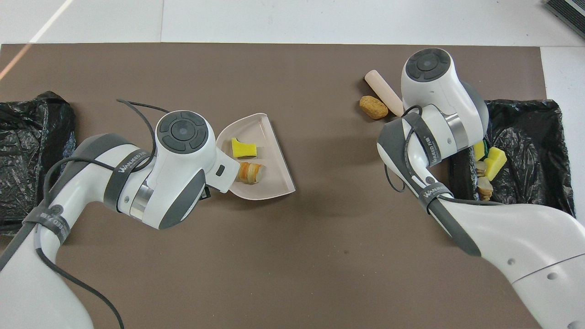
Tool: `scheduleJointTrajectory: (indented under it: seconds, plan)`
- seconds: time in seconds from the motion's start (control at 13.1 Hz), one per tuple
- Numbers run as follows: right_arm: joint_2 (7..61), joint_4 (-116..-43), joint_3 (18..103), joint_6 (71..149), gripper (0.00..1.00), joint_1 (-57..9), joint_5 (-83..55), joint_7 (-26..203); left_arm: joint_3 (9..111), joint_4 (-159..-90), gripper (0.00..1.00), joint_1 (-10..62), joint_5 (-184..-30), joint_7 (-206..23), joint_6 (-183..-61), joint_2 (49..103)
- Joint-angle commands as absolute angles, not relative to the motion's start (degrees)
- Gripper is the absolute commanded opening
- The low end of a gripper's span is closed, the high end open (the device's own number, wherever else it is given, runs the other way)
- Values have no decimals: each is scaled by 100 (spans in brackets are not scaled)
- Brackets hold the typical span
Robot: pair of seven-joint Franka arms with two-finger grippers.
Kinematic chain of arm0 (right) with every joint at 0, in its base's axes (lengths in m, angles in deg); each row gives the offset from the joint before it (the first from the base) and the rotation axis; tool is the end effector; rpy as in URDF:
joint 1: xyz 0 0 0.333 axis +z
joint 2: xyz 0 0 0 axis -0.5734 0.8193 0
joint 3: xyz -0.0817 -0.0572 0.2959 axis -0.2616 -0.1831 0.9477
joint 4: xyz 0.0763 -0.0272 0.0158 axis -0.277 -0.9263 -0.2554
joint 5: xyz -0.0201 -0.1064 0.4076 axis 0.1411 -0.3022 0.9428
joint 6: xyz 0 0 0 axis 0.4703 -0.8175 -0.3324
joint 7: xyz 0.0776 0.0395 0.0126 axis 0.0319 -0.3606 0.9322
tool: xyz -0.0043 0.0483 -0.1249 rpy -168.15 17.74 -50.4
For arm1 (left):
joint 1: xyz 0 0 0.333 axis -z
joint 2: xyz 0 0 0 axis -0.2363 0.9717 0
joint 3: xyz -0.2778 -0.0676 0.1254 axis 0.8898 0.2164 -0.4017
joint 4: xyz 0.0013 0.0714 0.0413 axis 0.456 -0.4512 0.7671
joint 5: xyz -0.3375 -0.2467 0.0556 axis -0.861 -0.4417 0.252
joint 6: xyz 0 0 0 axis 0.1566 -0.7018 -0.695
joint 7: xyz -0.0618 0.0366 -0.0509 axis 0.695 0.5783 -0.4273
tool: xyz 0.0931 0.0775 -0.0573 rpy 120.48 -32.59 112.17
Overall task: Sweep and dump trash in bin
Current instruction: 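Sweep the far crumb into the dustpan with the right gripper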
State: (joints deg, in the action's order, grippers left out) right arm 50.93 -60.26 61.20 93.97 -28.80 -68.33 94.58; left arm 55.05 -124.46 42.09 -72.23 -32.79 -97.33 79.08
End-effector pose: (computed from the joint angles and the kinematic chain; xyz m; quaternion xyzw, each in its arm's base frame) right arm 0.6878 0.1144 0.2955 0.9329 0.2967 -0.1303 0.1570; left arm 0.5547 -0.2620 0.3288 -0.7916 0.6019 0.0828 0.0650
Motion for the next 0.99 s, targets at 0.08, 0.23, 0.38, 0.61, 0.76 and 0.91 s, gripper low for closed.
scheduleJointTrajectory:
  seconds: [0.08, 0.23, 0.38, 0.61, 0.76, 0.91]
  plan:
    - [4745, -6215, 6174, 8326, 0, -2280, -6431, 8817, 5514, -12839, 0, 4197, -7295, -3336, -9892, 7678]
    - [4614, -6329, 6174, 7929, 0, -2067, -5905, 8324, 5514, -13059, 0, 4240, -7295, -3397, -9998, 7581]
    - [4412, -6680, 6183, 8014, 0, -1970, -5290, 7534, 5514, -13086, 0, 4293, -7269, -3687, -9919, 7537]
    - [4323, -6795, 6183, 8094, 0, -1733, -4324, 6805, 5496, -13226, 0, 4583, -7173, -3714, -9936, 7590]
    - [4297, -6848, 6183, 8356, 0, -1645, -3534, 6032, 5514, -13218, 0, 4584, -7172, -3714, -9946, 7598]
    - [4157, -7085, 6183, 8647, 0, -1347, -3180, 5660, 5514, -13218, 0, 4584, -7172, -3714, -9946, 7598]
